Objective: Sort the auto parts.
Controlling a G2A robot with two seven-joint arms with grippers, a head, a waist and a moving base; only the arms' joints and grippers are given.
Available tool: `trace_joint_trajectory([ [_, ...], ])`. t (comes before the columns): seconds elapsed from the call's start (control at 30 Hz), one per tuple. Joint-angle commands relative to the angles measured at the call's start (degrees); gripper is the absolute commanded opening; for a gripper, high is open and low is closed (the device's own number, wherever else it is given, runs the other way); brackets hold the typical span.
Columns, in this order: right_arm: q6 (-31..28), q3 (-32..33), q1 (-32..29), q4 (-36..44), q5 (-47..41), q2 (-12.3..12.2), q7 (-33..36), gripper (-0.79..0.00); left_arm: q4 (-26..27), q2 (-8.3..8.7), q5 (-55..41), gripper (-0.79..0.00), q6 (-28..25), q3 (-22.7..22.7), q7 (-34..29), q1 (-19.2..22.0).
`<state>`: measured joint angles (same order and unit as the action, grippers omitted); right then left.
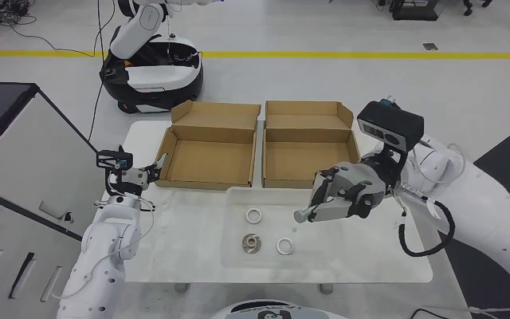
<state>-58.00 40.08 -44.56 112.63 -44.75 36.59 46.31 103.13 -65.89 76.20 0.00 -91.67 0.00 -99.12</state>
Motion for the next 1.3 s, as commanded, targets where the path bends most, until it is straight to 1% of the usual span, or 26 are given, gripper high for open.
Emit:
trace_joint_trajectory([
  [0.0,0.0,-0.01,0.0,-0.01,0.05,-0.03,0.0,-0.785,0.0,0.0,0.0,0.0,0.0,0.0,0.0,0.0],
  [0.5,0.0,-0.01,0.0,-0.01,0.05,-0.03,0.0,-0.785,0.0,0.0,0.0,0.0,0.0,0.0,0.0,0.0],
  [0.6,1.17,1.16,-0.59,0.58,0.06,0.18,-1.96,-0.785,0.0,0.0,0.0,0.0,0.0,0.0,0.0,0.0],
  [0.7,0.75,2.16,-1.47,0.93,-2.18,0.39,-2.41,-0.785,0.0,0.0,0.0,0.0,0.0,0.0,0.0,0.0],
  [0.9,0.17,3.42,-2.16,2.17,-10.28,1.17,0.13,-0.785,0.0,0.0,0.0,0.0,0.0,0.0,0.0,0.0],
  [1.27,1.4,4.81,-1.64,4.06,-15.73,3.38,1.38,-0.785,0.0,0.0,0.0,0.0,0.0,0.0,0.0,0.0],
])
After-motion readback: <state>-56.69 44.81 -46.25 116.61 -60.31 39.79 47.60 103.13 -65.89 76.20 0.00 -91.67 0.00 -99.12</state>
